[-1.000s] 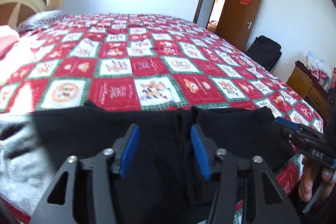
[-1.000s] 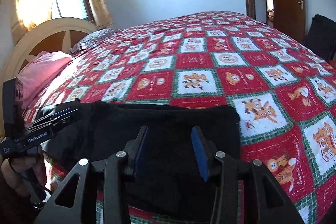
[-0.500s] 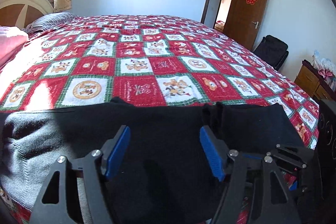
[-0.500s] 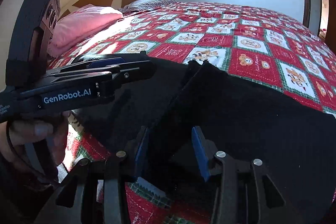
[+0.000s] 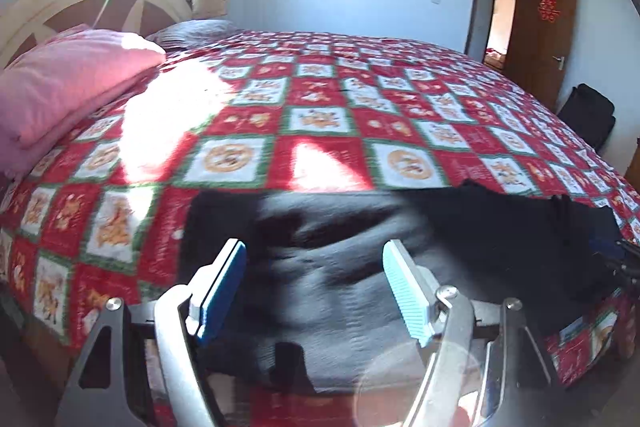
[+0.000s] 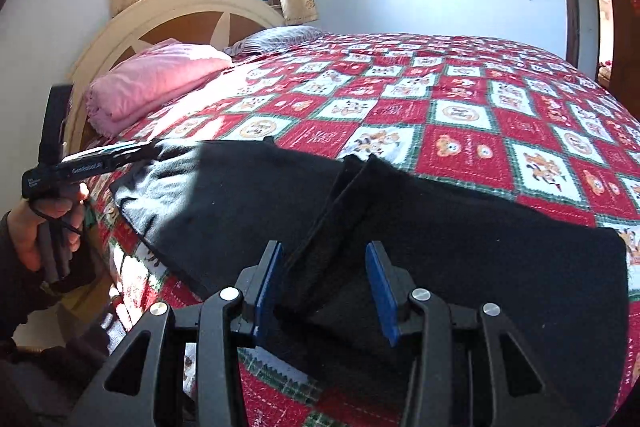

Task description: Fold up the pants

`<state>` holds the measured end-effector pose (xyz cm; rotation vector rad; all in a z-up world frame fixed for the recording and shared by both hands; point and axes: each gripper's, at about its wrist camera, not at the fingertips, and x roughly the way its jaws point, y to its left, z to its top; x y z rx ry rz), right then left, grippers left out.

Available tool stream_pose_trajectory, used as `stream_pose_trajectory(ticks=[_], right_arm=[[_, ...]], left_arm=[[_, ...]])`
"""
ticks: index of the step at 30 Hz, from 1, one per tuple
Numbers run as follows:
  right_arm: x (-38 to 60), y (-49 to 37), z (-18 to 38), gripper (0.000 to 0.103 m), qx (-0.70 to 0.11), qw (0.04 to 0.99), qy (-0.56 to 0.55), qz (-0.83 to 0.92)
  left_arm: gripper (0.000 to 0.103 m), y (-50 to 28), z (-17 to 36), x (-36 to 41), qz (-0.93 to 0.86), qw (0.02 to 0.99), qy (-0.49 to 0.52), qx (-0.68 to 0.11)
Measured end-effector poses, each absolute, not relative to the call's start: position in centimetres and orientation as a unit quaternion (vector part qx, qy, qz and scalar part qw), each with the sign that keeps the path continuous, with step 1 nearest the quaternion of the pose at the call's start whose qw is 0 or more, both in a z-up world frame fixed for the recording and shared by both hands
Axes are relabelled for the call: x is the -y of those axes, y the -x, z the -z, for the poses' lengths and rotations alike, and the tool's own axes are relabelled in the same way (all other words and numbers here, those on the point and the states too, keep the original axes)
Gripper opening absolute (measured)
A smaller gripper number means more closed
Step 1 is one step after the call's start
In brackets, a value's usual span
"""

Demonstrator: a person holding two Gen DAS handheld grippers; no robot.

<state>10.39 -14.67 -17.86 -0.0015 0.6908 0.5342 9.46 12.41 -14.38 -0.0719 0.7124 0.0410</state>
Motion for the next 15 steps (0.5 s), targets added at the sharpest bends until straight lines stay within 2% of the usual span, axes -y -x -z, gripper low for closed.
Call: stream_pose_trajectory(ticks=[4, 11, 15], right_arm=[[14.4, -11.7, 19.3, 0.045, -0.383, 0.887, -0.013, -0.260], [12.0, -10.1, 18.4, 0.048, -0.350, 0.894, 0.058, -0.273], [13.3, -12.5, 17.1, 0.048, -0.350, 0.909, -0.011, -0.224]], left_arm=[[0.074, -7.7, 16.4, -16.1, -0.051, 0.927, 0.040, -0.368], [0.074, -7.2, 18.8, -17.4, -0.039, 0.916, 0.096, -0.387], [0.075, -7.2, 18.9, -16.9, -0.035, 0.916, 0.090, -0.389]])
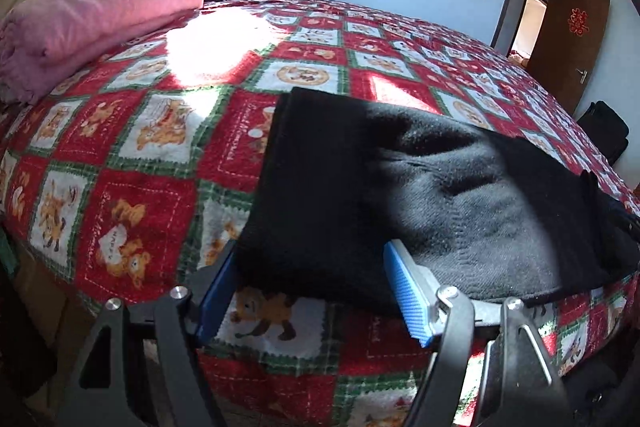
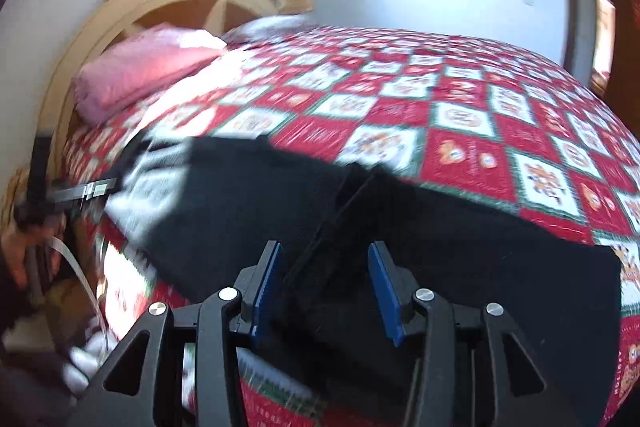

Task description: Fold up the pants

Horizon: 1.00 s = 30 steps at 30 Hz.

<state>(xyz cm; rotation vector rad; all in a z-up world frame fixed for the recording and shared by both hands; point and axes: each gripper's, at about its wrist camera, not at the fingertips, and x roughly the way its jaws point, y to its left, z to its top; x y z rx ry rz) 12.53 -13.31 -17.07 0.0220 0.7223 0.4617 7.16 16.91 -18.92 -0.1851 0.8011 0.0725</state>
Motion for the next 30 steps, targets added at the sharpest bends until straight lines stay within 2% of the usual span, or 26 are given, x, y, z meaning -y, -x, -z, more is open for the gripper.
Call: stream_pose_trajectory(ticks=[2, 4, 5, 6, 9, 15, 20, 25, 28, 29, 30], right_arm=[[12.8, -14.0, 17.6, 0.048, -0.376, 0.900, -0.027, -0.217], [11.5, -14.7, 18.6, 0.042, -0.390, 0.899, -0.013, -0.197], [11.1, -14.4, 18.7, 0.039, -0.381, 0.906, -0.001, -0.186], [10.8, -14.2, 18.6, 0.030, -0.375, 0.910, 0.013, -0.176], [10.8, -13.8, 18.2, 0.018, -0.374, 0.906, 0.015, -0.196], [10.4, -13.4, 18.6, 0.021, -0.370, 0.904, 0.052, -0.208], [11.9, -12.6, 18.3, 0.027, -0.375, 0.903, 0.014, -0.209], [11.8, -12.6, 18.7, 0.028, -0.369, 0.907, 0.014, -0.204], [11.5, -12.3, 18.7, 0.031, -0.362, 0.910, 0.025, -0.201], [11.4, -12.3, 18.7, 0.032, -0.362, 0.910, 0.026, -0.202], [11.4, -12.3, 18.7, 0.034, -0.362, 0.909, 0.026, -0.203]], left_arm=[[0.075, -7.1, 19.1, -17.2, -0.032, 0.915, 0.099, -0.391], [0.075, -7.0, 19.1, -17.3, -0.030, 0.915, 0.101, -0.390], [0.075, -7.0, 19.2, -17.3, -0.030, 0.915, 0.100, -0.390], [0.075, -6.9, 19.2, -17.3, -0.030, 0.915, 0.099, -0.390], [0.077, -6.8, 19.4, -17.3, -0.027, 0.917, 0.100, -0.385], [0.078, -7.0, 19.4, -17.2, -0.019, 0.919, 0.100, -0.380], [0.069, -6.6, 19.3, -17.8, -0.025, 0.920, 0.122, -0.373], [0.066, -6.5, 19.5, -17.5, -0.032, 0.920, 0.118, -0.372], [0.058, -6.4, 19.3, -17.3, -0.033, 0.921, 0.121, -0.370], [0.049, -6.3, 19.2, -17.3, -0.027, 0.921, 0.125, -0.368], [0.031, -6.3, 19.2, -17.2, -0.015, 0.921, 0.131, -0.366]])
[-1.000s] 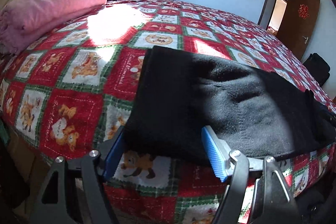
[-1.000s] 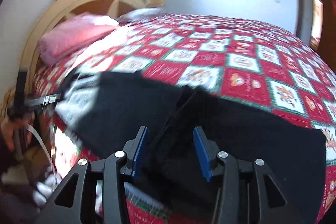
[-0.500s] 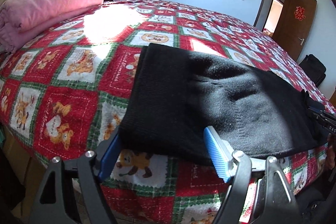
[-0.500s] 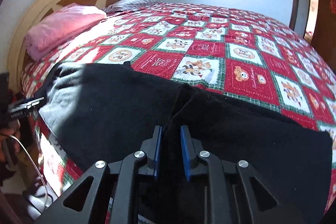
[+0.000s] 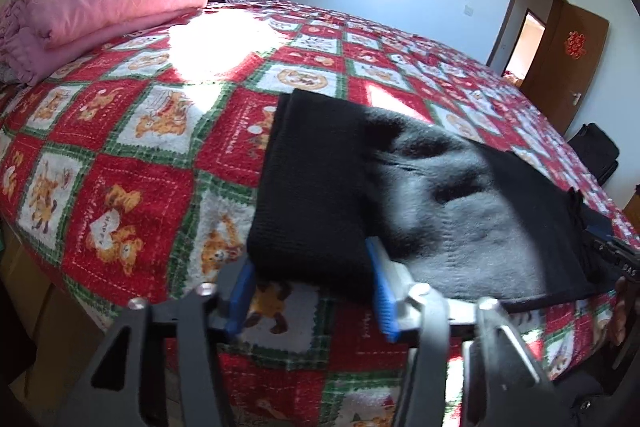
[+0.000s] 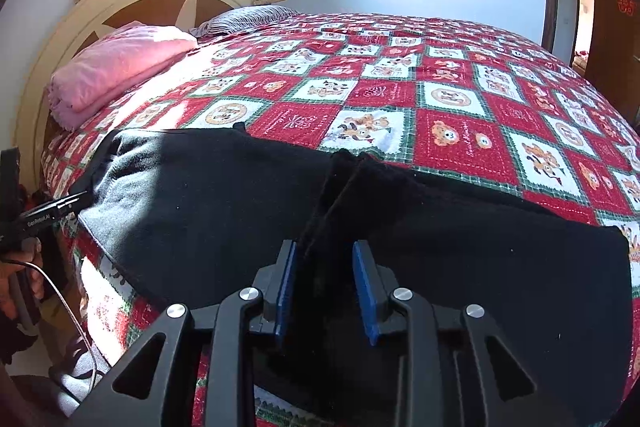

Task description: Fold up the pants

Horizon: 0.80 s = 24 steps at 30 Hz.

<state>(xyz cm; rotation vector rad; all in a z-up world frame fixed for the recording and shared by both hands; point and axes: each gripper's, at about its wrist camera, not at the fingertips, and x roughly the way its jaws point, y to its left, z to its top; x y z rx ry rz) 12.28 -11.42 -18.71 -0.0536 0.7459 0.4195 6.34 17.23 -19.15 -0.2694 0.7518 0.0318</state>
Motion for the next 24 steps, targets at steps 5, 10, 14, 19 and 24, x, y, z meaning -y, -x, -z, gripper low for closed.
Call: stream_pose_trajectory(ticks=[5, 10, 14, 19, 24], right_arm=[[11.5, -12.2, 18.7, 0.035, -0.361, 0.910, 0.023, -0.204], [12.0, -12.2, 18.2, 0.035, -0.360, 0.911, 0.013, -0.199], [12.6, -12.2, 17.4, 0.036, -0.356, 0.914, 0.006, -0.194], [13.7, -11.7, 16.0, 0.036, -0.346, 0.919, -0.006, -0.190], [15.3, -11.0, 14.2, 0.036, -0.331, 0.925, -0.025, -0.186]], left_arm=[[0.025, -6.4, 19.1, -16.4, -0.008, 0.925, 0.123, -0.359], [0.024, -5.9, 18.2, -17.5, 0.011, 0.928, 0.171, -0.332], [0.023, -5.4, 16.5, -17.0, 0.027, 0.938, 0.168, -0.303], [0.022, -5.0, 14.1, -15.3, 0.048, 0.951, 0.142, -0.270], [0.022, -5.1, 12.4, -13.8, 0.067, 0.957, 0.130, -0.250]])
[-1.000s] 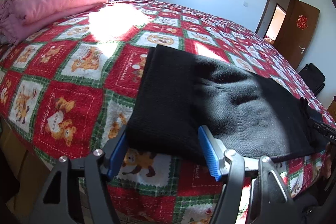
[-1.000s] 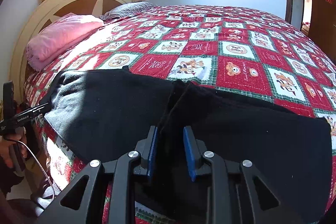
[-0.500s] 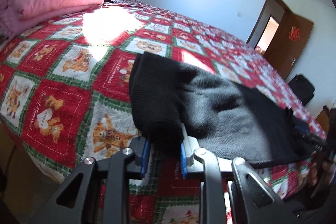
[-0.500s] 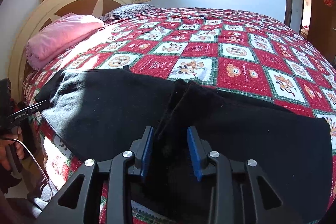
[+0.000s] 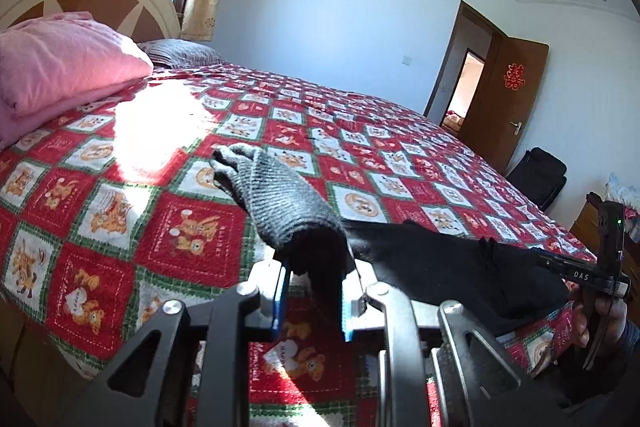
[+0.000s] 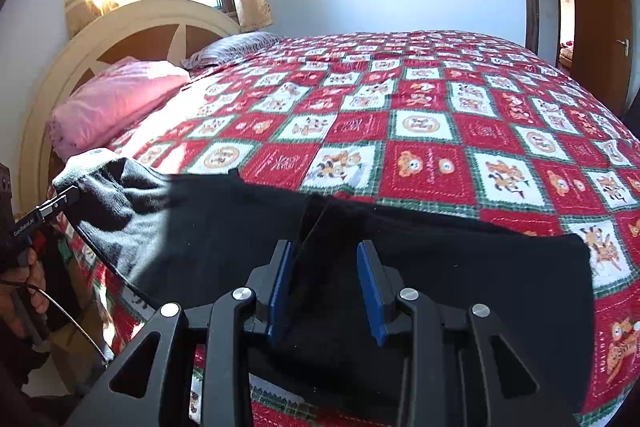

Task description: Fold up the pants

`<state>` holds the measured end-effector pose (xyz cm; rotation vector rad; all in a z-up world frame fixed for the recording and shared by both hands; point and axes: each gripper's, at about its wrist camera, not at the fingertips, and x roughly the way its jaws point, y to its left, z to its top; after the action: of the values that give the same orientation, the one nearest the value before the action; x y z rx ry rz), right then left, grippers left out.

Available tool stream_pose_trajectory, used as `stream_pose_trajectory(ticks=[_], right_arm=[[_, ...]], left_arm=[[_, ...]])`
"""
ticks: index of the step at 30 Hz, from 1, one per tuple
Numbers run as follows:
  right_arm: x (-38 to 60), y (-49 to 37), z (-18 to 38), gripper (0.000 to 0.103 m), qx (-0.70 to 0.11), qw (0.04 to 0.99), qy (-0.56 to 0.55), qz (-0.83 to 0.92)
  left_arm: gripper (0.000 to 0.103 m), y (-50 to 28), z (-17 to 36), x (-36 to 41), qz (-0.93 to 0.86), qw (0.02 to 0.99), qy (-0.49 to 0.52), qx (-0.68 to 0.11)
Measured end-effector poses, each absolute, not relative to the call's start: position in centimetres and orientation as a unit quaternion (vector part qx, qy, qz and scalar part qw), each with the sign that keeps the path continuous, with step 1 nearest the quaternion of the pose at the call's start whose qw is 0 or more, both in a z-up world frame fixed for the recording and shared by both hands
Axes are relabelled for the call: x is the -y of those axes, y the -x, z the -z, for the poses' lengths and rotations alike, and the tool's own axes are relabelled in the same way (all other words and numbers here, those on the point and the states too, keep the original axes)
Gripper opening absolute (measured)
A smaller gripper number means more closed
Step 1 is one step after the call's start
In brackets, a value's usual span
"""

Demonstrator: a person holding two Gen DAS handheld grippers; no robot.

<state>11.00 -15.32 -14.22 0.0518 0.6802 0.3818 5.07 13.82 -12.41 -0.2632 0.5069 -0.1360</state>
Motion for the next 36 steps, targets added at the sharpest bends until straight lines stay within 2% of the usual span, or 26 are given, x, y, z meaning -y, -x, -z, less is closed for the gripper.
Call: stream_pose_trajectory(ticks=[8, 17, 36], right_arm=[[18.9, -10.2, 13.2, 0.036, -0.333, 0.926, -0.060, -0.170], [23.1, -9.3, 12.7, 0.036, -0.339, 0.926, -0.075, -0.147], [29.1, -10.0, 13.4, 0.036, -0.347, 0.917, -0.156, -0.121]], left_arm=[[0.018, -5.4, 10.3, -10.9, 0.111, 0.960, 0.116, -0.230], [0.018, -6.2, 7.0, -5.3, 0.176, 0.959, 0.089, -0.204], [0.017, -8.5, 4.8, 6.8, 0.290, 0.931, 0.028, -0.218]])
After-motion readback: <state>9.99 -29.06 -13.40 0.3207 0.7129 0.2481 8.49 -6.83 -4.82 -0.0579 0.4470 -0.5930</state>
